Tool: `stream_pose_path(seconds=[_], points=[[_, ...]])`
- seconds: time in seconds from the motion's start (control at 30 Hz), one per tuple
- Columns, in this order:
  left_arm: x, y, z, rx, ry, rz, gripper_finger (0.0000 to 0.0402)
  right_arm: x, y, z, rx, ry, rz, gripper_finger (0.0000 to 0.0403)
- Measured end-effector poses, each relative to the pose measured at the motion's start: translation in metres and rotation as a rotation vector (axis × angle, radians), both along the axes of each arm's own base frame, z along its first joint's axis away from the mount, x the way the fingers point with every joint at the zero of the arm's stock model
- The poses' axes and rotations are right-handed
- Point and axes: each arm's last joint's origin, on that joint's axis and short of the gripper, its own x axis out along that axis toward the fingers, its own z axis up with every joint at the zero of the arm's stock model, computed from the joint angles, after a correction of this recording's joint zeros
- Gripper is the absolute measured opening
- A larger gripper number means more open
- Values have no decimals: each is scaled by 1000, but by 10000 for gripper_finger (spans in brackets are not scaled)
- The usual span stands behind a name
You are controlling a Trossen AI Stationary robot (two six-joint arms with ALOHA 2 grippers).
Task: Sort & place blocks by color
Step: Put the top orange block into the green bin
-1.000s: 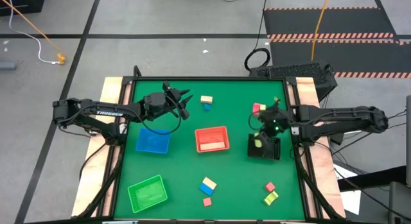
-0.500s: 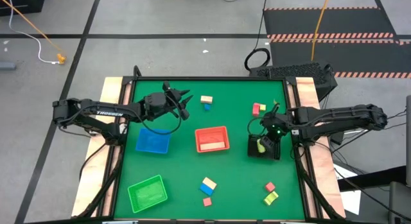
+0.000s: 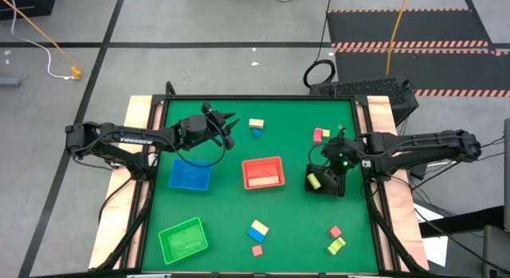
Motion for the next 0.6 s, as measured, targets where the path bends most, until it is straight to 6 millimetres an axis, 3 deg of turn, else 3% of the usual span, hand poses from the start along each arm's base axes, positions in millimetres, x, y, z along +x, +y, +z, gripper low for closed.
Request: stream_pose_path(seconds=[0.17,0.27,0.33,0.6], points=[[0,0,0,0,0,0,127,9,-10,6,-330,-105,-109,237],[0,0,0,0,0,0,127,8,-17,7,-574,-81,-198,237],[0,0,0,0,1,0,127,6,-19,5,-700,-40,-160,237],[0,0,0,-1,3,0,127,1,-30,-40,-896,53,48,237]])
